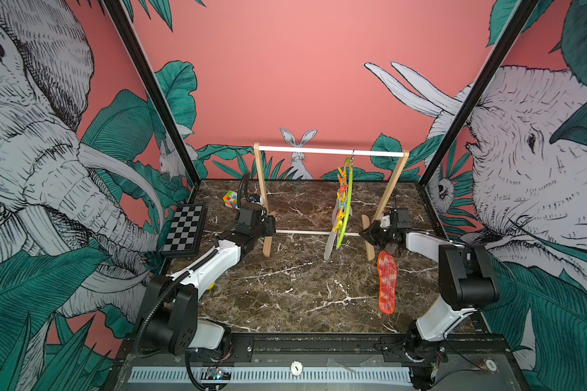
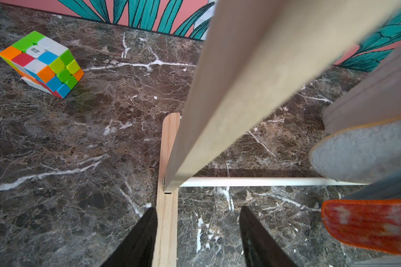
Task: Take the shoe insoles off the hanger
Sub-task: Move the clothesline to the center of the board.
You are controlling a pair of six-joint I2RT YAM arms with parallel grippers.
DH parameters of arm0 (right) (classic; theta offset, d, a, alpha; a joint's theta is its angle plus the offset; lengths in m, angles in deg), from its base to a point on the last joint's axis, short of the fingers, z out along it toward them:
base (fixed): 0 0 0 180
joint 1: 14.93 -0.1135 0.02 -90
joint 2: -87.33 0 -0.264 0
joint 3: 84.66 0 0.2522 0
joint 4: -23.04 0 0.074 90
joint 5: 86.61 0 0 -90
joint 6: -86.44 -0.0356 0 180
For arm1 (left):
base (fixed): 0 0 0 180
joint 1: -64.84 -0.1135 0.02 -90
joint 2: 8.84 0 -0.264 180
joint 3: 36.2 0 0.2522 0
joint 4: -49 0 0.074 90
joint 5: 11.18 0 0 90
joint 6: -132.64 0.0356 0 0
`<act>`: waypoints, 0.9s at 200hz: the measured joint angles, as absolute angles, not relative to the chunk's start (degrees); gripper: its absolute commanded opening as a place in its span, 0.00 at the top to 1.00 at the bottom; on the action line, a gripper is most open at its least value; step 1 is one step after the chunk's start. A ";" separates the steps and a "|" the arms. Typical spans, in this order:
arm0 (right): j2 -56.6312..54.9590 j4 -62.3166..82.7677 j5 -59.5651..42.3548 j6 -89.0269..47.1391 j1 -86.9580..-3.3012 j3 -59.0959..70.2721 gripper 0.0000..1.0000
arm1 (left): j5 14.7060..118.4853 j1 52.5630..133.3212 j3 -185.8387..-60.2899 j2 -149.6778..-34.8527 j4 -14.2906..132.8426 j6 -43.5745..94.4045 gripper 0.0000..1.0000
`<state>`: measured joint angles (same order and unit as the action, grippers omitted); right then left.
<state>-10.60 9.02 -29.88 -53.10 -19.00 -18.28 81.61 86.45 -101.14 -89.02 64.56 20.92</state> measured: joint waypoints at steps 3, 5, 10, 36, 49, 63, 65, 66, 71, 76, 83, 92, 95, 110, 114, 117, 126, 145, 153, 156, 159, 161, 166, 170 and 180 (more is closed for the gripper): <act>-10.89 9.02 -29.91 -53.08 -19.00 -18.00 0.84 | 81.55 86.43 -101.29 -89.13 64.56 20.99 0.41; -11.02 9.02 -29.93 -53.10 -19.00 -17.82 0.84 | 81.48 86.41 -101.38 -89.21 64.54 21.03 0.41; -11.52 9.00 -30.01 -53.05 -19.00 -17.21 0.84 | 81.39 86.36 -101.57 -89.35 64.52 21.05 0.42; -14.54 8.70 -30.12 -52.73 -18.98 -12.91 0.84 | 81.02 86.06 -102.27 -89.89 64.54 21.25 0.41; -15.65 8.37 -30.10 -52.33 -18.98 -10.94 0.83 | 80.91 85.99 -102.43 -89.98 64.54 21.25 0.42; -16.90 7.71 -30.08 -51.74 -18.98 -8.84 0.83 | 80.80 85.88 -102.51 -90.07 64.54 21.27 0.41; -17.07 7.67 -30.08 -51.70 -18.96 -8.51 0.83 | 80.80 85.88 -102.54 -90.11 64.54 21.27 0.41; -17.20 7.58 -30.08 -51.59 -18.94 -8.29 0.83 | 80.78 85.88 -102.54 -90.13 64.54 21.27 0.42; -17.60 7.38 -30.08 -51.44 -18.94 -7.68 0.83 | 80.74 85.84 -102.67 -90.31 64.56 21.29 0.41; -18.01 7.19 -30.08 -51.20 -18.89 -7.03 0.83 | 80.69 85.79 -102.82 -90.55 64.56 21.31 0.41; -18.38 6.97 -30.08 -50.91 -18.87 -6.41 0.82 | 80.65 85.73 -103.08 -90.83 64.60 21.36 0.41; -18.69 6.64 -30.08 -50.56 -18.83 -5.85 0.81 | 80.50 85.62 -103.43 -91.25 64.56 21.47 0.41; -18.73 6.40 -30.08 -50.50 -18.83 -5.65 0.80 | 80.48 85.60 -103.50 -91.34 64.56 21.51 0.41; -18.75 5.94 -30.10 -50.02 -18.72 -5.52 0.77 | 80.08 85.53 -103.54 -91.44 64.58 21.71 0.42; -18.75 5.83 -30.15 -49.82 -18.70 -5.52 0.75 | 79.93 85.51 -103.54 -91.44 64.58 21.75 0.42; -18.75 5.79 -30.15 -49.78 -18.65 -5.54 0.75 | 79.91 85.53 -103.52 -91.44 64.56 21.77 0.42; -18.73 5.72 -30.17 -49.40 -18.61 -5.74 0.70 | 79.67 85.53 -103.54 -91.42 64.58 21.90 0.42; -17.60 5.39 -30.23 -48.81 -18.54 -7.22 0.62 | 79.45 85.90 -103.48 -90.94 64.78 22.41 0.41; -16.55 5.09 -30.21 -48.29 -18.52 -8.21 0.59 | 79.67 86.25 -103.37 -90.31 65.09 22.76 0.41; -15.98 4.85 -30.21 -48.22 -18.50 -8.53 0.58 | 79.78 86.51 -103.30 -89.81 65.33 22.80 0.40; -15.52 4.67 -30.15 -48.09 -18.52 -8.88 0.56 | 80.13 86.86 -103.13 -89.21 65.48 23.02 0.40; -15.10 4.56 -30.17 -47.94 -18.50 -9.15 0.55 | 80.15 86.97 -103.10 -89.11 65.50 23.02 0.40; -14.12 4.17 -30.08 -47.68 -18.50 -9.82 0.52 | 80.48 87.54 -102.86 -88.10 65.85 23.35 0.40; -13.38 4.02 -30.10 -47.63 -18.50 -10.11 0.51 | 80.82 88.33 -102.60 -87.14 66.03 23.52 0.39; -11.10 3.62 -30.01 -47.20 -18.50 -11.22 0.47 | 81.85 90.47 -101.82 -84.73 66.27 24.26 0.38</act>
